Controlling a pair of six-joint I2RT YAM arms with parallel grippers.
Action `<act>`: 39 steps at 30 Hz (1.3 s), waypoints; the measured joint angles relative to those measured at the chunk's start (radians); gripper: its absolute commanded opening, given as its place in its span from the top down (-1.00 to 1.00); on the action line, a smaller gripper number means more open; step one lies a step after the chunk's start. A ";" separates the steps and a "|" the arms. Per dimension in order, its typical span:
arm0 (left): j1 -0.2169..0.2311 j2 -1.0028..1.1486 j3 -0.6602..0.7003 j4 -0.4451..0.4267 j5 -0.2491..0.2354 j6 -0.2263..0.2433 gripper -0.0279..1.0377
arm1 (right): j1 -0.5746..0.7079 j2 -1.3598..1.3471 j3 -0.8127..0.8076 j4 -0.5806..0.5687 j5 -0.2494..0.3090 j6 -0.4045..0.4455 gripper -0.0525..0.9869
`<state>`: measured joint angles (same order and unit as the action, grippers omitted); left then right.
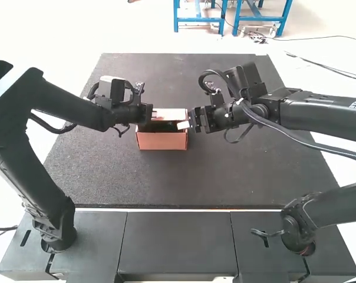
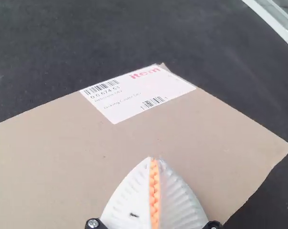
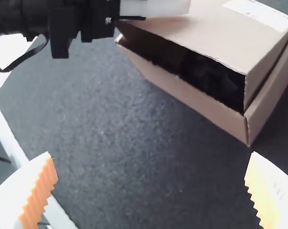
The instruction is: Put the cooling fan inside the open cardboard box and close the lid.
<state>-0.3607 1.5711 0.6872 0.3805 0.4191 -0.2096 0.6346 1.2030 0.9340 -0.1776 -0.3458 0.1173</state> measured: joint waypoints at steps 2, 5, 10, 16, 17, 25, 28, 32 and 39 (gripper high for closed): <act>-0.011 -0.010 -0.021 0.011 0.000 0.000 0.89 | 0.000 0.000 0.000 0.000 0.000 0.002 -0.85; -0.032 -0.014 -0.045 0.020 0.000 0.000 0.89 | 0.000 0.000 0.000 0.000 -0.004 0.003 -0.85; -0.048 -0.014 -0.082 0.056 0.000 -0.001 0.89 | 0.000 0.000 0.001 -0.006 -0.007 0.003 -0.85; -0.050 -0.014 -0.102 0.080 0.000 0.000 0.89 | 0.000 -0.002 0.008 -0.036 -0.008 0.005 -0.85; -0.050 -0.014 -0.108 0.091 0.000 0.000 0.89 | 0.000 -0.002 0.008 -0.040 -0.008 0.005 -0.85; -0.050 0.009 -0.148 0.168 0.000 0.000 0.89 | -0.004 -0.024 0.008 -0.046 -0.008 0.011 -0.85; -0.050 0.019 -0.163 0.171 0.000 0.001 0.89 | -0.005 -0.024 0.008 -0.047 -0.008 0.019 -0.85; -0.050 0.021 -0.186 0.205 0.000 0.004 0.89 | -0.005 -0.024 0.022 -0.061 -0.009 0.029 -0.85; -0.050 0.051 -0.201 0.278 0.000 0.008 0.89 | -0.005 -0.027 0.042 -0.071 -0.010 0.046 -0.85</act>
<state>-0.4107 1.6218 0.4858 0.6586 0.4191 -0.2020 0.6296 1.1755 0.9756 -0.2489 -0.3561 0.1631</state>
